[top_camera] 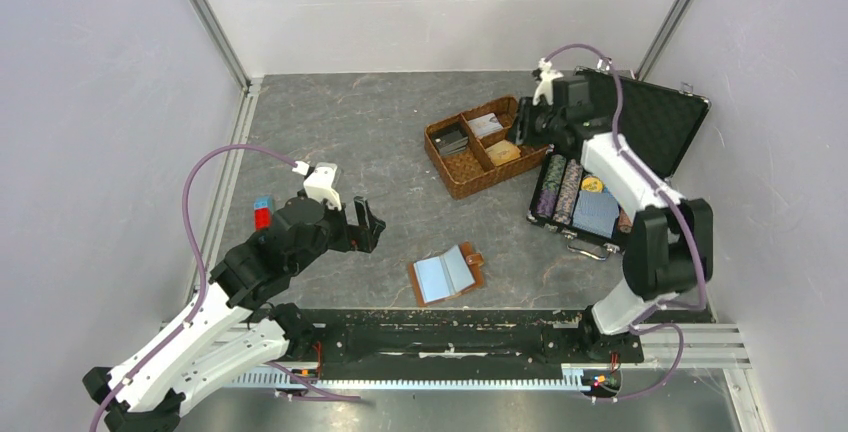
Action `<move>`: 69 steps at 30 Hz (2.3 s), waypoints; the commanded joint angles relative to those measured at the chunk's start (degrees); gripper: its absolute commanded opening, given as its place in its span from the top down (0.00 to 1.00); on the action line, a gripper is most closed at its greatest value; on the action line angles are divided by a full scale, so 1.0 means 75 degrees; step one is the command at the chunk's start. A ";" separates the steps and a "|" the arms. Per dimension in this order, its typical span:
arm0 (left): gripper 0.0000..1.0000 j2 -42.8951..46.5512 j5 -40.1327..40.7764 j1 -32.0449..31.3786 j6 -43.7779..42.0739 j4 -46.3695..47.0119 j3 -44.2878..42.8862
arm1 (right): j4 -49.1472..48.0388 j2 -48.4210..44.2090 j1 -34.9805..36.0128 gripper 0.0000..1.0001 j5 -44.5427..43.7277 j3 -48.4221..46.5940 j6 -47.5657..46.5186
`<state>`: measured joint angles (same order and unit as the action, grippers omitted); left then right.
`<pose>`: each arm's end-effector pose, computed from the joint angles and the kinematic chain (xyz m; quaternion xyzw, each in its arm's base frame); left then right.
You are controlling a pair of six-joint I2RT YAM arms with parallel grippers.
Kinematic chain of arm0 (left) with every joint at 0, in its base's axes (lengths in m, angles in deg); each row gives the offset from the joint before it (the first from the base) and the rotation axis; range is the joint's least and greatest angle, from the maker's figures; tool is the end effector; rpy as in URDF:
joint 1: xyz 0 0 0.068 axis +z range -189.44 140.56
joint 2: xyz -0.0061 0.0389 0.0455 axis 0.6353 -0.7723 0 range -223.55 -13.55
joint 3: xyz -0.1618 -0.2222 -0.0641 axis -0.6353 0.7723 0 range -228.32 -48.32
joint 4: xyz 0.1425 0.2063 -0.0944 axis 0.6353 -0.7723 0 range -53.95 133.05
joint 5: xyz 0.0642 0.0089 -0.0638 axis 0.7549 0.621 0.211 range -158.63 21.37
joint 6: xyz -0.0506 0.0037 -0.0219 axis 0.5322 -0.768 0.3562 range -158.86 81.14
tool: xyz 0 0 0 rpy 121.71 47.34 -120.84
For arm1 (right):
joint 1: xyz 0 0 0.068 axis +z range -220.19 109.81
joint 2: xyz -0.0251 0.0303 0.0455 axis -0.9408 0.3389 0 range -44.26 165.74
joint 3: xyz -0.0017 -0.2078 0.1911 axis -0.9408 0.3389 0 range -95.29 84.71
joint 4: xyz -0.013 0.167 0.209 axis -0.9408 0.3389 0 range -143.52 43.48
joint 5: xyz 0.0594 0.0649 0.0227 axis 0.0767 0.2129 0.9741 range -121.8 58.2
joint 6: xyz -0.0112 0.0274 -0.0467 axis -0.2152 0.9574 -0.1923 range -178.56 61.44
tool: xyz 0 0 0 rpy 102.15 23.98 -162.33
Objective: Take the credit cards out of the card holder
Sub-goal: Remove the credit card from the card holder.
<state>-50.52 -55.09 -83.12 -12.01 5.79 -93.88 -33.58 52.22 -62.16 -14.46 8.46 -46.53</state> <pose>0.1062 -0.0892 0.3220 0.0655 0.8538 -0.2096 0.4721 0.3864 0.0658 0.2838 -0.0322 0.8983 0.2071 0.3862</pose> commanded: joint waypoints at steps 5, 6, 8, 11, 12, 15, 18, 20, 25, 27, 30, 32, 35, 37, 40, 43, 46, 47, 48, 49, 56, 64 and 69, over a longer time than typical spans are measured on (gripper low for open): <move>0.00 0.0222 0.0414 -0.0003 -0.0322 -0.0013 -0.0037 | -0.0559 -0.1875 0.2459 0.61 -0.1412 0.1919 0.0725; 0.00 0.0261 0.0501 0.0000 -0.0319 -0.0036 -0.0024 | -0.0671 -0.2063 0.2797 0.60 -0.1545 0.2159 0.0817; 0.00 0.0344 0.0749 0.0000 -0.0276 -0.0060 -0.0020 | -0.1198 -0.2394 0.3482 0.59 -0.1626 0.2815 0.1006; 0.00 0.0478 0.1036 0.0000 -0.0241 -0.0072 -0.0020 | -0.1555 -0.2678 0.4451 0.58 -0.1951 0.3426 0.1270; 0.00 0.0526 0.1072 0.0000 -0.0244 -0.0072 -0.0022 | -0.1554 -0.2715 0.4700 0.57 -0.2100 0.3536 0.1384; 0.00 0.0644 0.1201 0.0000 -0.0207 -0.0108 -0.0015 | -0.1629 -0.2911 0.5517 0.56 -0.2634 0.3907 0.1864; 0.00 0.0772 0.1355 0.0000 -0.0182 -0.0154 0.0002 | -0.1685 -0.2999 0.6192 0.55 -0.3028 0.4248 0.2242; 0.00 0.0846 0.1404 0.0000 -0.0161 -0.0147 0.0010 | -0.1738 -0.2964 0.6556 0.53 -0.3254 0.4412 0.2453; 0.00 0.0886 0.1406 0.0000 -0.0138 -0.0142 -0.0019 | -0.1806 -0.2412 0.7320 0.46 -0.3626 0.4350 0.2643; 0.00 0.0930 0.1417 0.0000 -0.0140 -0.0142 -0.0022 | -0.1736 -0.2191 0.7538 0.44 -0.3898 0.4274 0.2726; 0.00 0.1037 0.1406 0.0000 -0.0136 -0.0092 0.0016 | -0.1454 -0.1824 0.7781 0.41 -0.4474 0.4086 0.2821; 0.00 0.1100 0.1406 0.0000 -0.0135 -0.0060 0.0048 | -0.1170 -0.1550 0.7870 0.37 -0.4691 0.3927 0.2927; 0.00 0.1129 0.1376 0.0000 -0.0141 -0.0042 0.0061 | -0.0955 -0.1233 0.7985 0.33 -0.4895 0.3799 0.3093; 0.00 0.1144 0.1359 0.0000 -0.0139 -0.0048 0.0074 | -0.0937 -0.1096 0.8062 0.29 -0.5011 0.3748 0.3178; 0.00 0.1111 0.1330 0.0000 -0.0130 -0.0031 0.0074 | -0.0937 -0.0934 0.8157 0.25 -0.5093 0.3635 0.3246; 0.00 0.1069 0.1289 0.0000 -0.0135 -0.0002 0.0073 | -0.0926 -0.0805 0.8220 0.24 -0.5163 0.3560 0.3246; 0.00 0.1047 0.1277 0.0000 -0.0136 0.0003 0.0063 | -0.0863 -0.0703 0.8277 0.24 -0.5235 0.3513 0.3218; 0.00 0.1046 0.1277 0.0000 -0.0136 -0.0001 0.0065 | -0.0839 -0.0653 0.8298 0.24 -0.5268 0.3490 0.3215; 0.00 0.1061 0.1273 0.0000 -0.0139 -0.0001 0.0074 | -0.0815 -0.0617 0.8327 0.24 -0.5296 0.3466 0.3215; 0.00 0.1052 0.1278 0.0000 -0.0136 0.0002 0.0074 | -0.0790 -0.0565 0.8355 0.24 -0.5330 0.3442 0.3224; 0.00 0.1049 0.1265 0.0000 -0.0135 0.0010 0.0072 | -0.0510 -0.0138 0.8579 0.25 -0.5517 0.3135 0.3199; 0.00 0.1039 0.1248 0.0000 -0.0136 0.0010 0.0083 | -0.0543 -0.0155 0.8632 0.42 -0.5480 0.3163 0.3152; 0.00 0.0984 0.1173 0.0000 -0.0112 0.0010 0.0109 | -0.0860 -0.0279 0.8632 0.52 -0.5328 0.3340 0.3185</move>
<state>-42.47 -46.28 -83.12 -12.01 4.15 -93.25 -38.50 51.22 2.34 -54.59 32.79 -23.45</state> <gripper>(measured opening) 0.996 0.511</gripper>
